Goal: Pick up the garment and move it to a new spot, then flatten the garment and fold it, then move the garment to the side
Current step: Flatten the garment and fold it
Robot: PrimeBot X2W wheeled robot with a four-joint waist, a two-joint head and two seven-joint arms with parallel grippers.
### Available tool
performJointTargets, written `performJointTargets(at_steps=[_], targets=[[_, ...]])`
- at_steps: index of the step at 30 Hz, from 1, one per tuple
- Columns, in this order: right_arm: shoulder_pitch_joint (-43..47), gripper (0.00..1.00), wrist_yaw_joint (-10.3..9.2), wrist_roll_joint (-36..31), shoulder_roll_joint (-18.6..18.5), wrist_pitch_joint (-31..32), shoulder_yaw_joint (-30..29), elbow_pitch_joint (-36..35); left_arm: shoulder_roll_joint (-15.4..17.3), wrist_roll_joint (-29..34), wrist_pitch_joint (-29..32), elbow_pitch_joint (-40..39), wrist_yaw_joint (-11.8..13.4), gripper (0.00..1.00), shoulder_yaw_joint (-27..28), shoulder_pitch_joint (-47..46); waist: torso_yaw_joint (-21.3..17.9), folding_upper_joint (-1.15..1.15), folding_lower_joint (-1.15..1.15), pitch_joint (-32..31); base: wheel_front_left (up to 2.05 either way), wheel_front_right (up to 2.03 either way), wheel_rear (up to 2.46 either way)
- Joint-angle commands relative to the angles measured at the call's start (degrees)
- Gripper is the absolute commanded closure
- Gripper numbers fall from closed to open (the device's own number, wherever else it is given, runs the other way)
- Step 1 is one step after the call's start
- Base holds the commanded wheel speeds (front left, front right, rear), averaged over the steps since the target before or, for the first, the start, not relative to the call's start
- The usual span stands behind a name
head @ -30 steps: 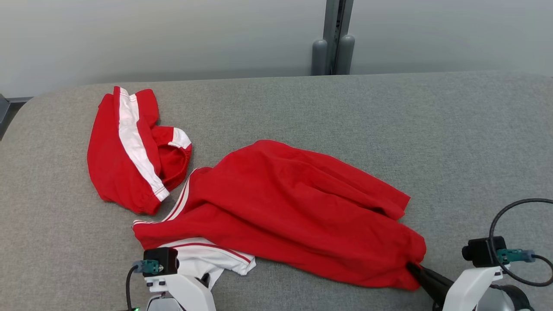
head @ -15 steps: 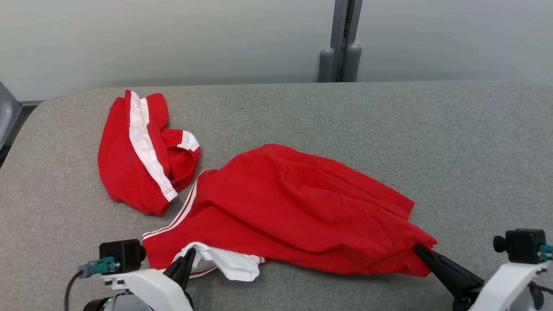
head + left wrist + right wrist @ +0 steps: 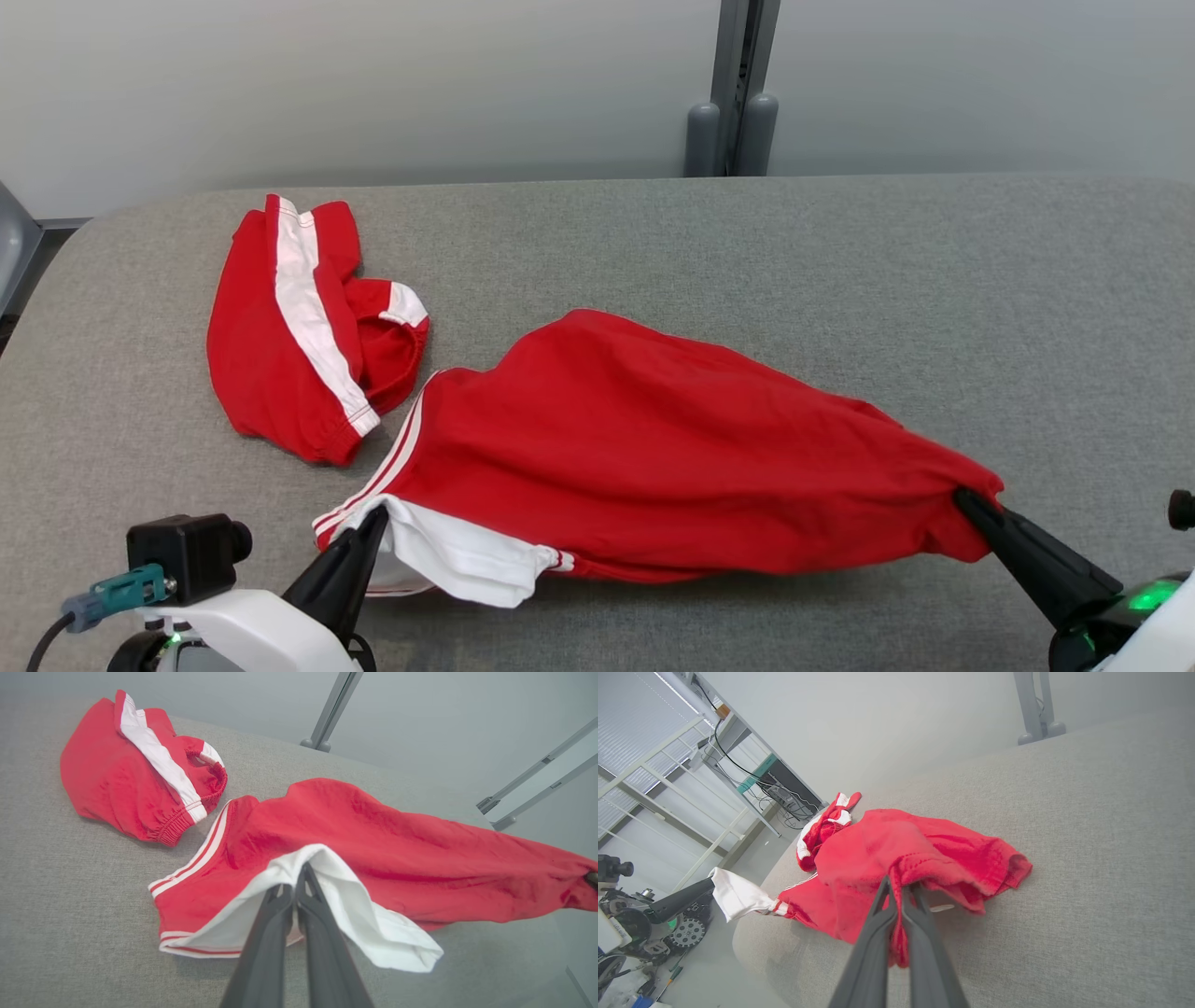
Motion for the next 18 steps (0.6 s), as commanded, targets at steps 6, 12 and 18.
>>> performJointTargets(at_steps=[6, 12, 18], targets=[[-3.93, 1.0, 0.14, 3.07, 0.88, -1.26, -1.22, -1.97, 1.97, 1.59, 0.44, -0.01, -1.35, 1.0, 0.61, -5.99, -0.87, 0.0, 0.0, 1.78, 0.0, 0.0, 0.0], [-14.33, 1.0, 0.14, 8.02, 1.23, -1.31, -0.64, 1.83, 3.82, 1.74, 1.9, 5.94, -4.38, 1.0, 1.14, -18.89, -2.1, 0.0, 0.0, 5.62, 0.0, 0.0, 0.0], [-30.94, 1.0, 0.14, 10.95, 1.52, 0.34, 1.02, 10.96, 3.56, 2.53, 3.84, 18.5, -9.48, 1.0, -0.85, -38.95, -3.42, 0.0, 0.0, 12.44, 0.0, 0.0, 0.0]])
